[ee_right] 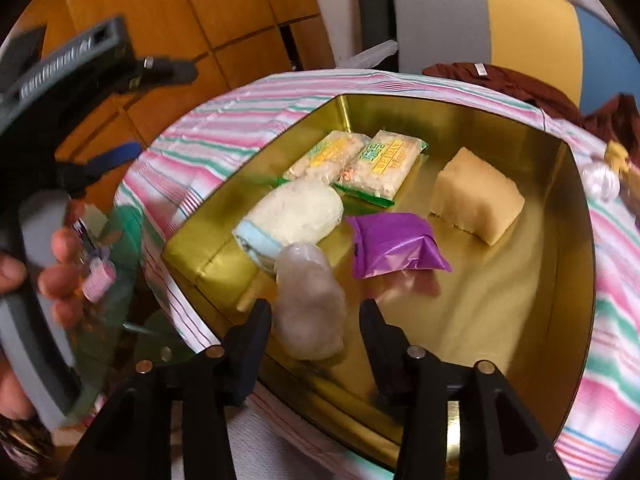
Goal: Organize objects
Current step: 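Lower the clear plastic bag into the gold tin and open the right gripper, then reach the right gripper to the green tea box and grasp it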
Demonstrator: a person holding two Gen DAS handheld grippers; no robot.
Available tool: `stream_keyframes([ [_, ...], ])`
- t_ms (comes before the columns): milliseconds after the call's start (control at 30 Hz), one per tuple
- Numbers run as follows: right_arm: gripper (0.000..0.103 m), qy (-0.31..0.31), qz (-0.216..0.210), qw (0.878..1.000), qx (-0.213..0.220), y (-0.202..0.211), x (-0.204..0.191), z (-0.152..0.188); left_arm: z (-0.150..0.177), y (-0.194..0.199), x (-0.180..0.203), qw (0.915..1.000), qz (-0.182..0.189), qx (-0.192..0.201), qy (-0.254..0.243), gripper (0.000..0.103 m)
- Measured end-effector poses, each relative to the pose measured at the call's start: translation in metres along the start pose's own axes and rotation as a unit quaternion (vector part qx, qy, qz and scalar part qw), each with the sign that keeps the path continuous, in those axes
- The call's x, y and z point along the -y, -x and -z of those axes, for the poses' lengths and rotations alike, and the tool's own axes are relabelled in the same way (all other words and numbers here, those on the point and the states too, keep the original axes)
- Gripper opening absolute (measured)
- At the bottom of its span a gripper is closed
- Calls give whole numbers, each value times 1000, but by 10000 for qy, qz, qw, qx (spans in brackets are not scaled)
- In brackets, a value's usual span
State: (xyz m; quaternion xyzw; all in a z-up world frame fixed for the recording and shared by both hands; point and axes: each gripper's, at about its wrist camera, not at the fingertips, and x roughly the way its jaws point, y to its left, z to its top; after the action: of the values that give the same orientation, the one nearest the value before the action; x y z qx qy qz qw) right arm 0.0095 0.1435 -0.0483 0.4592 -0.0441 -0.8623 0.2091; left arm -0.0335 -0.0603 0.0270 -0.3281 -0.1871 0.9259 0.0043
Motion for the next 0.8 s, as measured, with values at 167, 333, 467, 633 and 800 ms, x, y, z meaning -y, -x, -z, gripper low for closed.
stream_keyframes([
  [167, 48, -125, -48, 9989, 459, 26, 9, 0, 3, -4, 1, 10000, 0, -65, 28, 101],
  [333, 48, -464, 321, 9926, 1070, 62, 37, 0, 12, -7, 14, 9997, 74, -150, -153, 103],
  [467, 48, -728, 802, 9853, 1318, 84, 70, 6, 24, -9, 32, 9983, 261, -250, -456, 103],
  [633, 48, -895, 1560, 9752, 1286, 103, 116, 22, 40, -9, 56, 9933, 677, -388, -855, 103],
  [800, 48, -1211, 2093, 9631, 1179, 118, 164, 42, 53, -4, 77, 9871, 1025, -484, -1128, 103],
])
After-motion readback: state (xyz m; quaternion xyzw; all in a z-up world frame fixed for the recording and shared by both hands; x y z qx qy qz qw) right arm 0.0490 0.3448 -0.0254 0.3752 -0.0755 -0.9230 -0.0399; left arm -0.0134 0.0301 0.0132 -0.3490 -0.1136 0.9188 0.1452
